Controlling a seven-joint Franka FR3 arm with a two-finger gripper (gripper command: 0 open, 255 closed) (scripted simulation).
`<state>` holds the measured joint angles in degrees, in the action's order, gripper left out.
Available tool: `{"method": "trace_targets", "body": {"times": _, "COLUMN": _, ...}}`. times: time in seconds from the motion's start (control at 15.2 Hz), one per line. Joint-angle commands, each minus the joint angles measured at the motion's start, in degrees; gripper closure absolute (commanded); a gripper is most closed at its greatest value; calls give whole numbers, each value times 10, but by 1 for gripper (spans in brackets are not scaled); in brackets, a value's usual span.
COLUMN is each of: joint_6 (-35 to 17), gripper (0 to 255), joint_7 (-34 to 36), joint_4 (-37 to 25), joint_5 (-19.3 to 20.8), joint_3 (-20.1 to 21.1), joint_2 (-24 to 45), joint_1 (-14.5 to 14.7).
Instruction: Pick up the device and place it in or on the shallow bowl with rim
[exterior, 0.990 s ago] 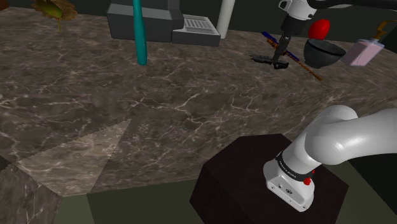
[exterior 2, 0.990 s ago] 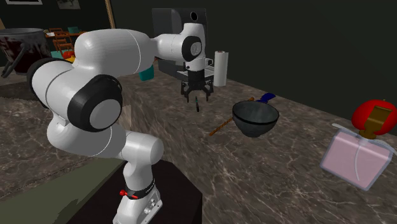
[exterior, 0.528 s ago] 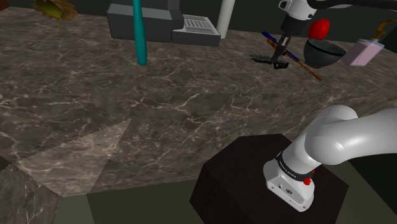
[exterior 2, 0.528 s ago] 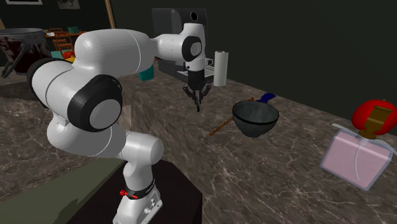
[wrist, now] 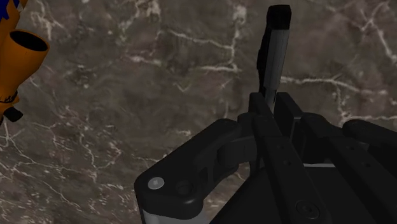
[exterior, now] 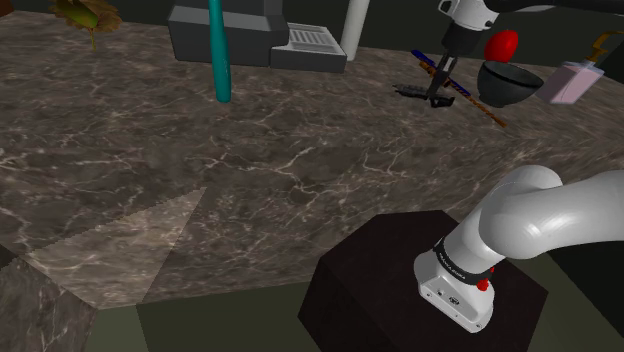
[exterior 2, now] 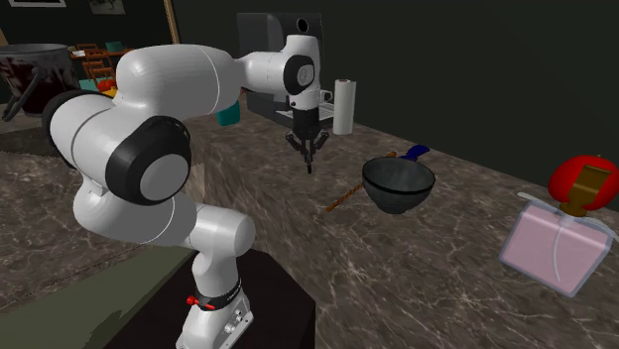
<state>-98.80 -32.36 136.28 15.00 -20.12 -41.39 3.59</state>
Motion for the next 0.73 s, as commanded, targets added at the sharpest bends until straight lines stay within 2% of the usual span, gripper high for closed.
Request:
{"method": "trace_targets", "body": {"times": 0.0, "joint_6": 11, "gripper": 255, "joint_7": -1, "joint_4": -12, "joint_5": -2, "joint_3": 2, "joint_2": 1, "joint_1": 1}}
{"method": "trace_targets", "body": {"times": 0.66, "joint_6": 82, "gripper": 255, "joint_7": -7, "joint_4": -99, "joint_5": -14, "joint_3": 14, "joint_2": 17, "joint_1": 7}}
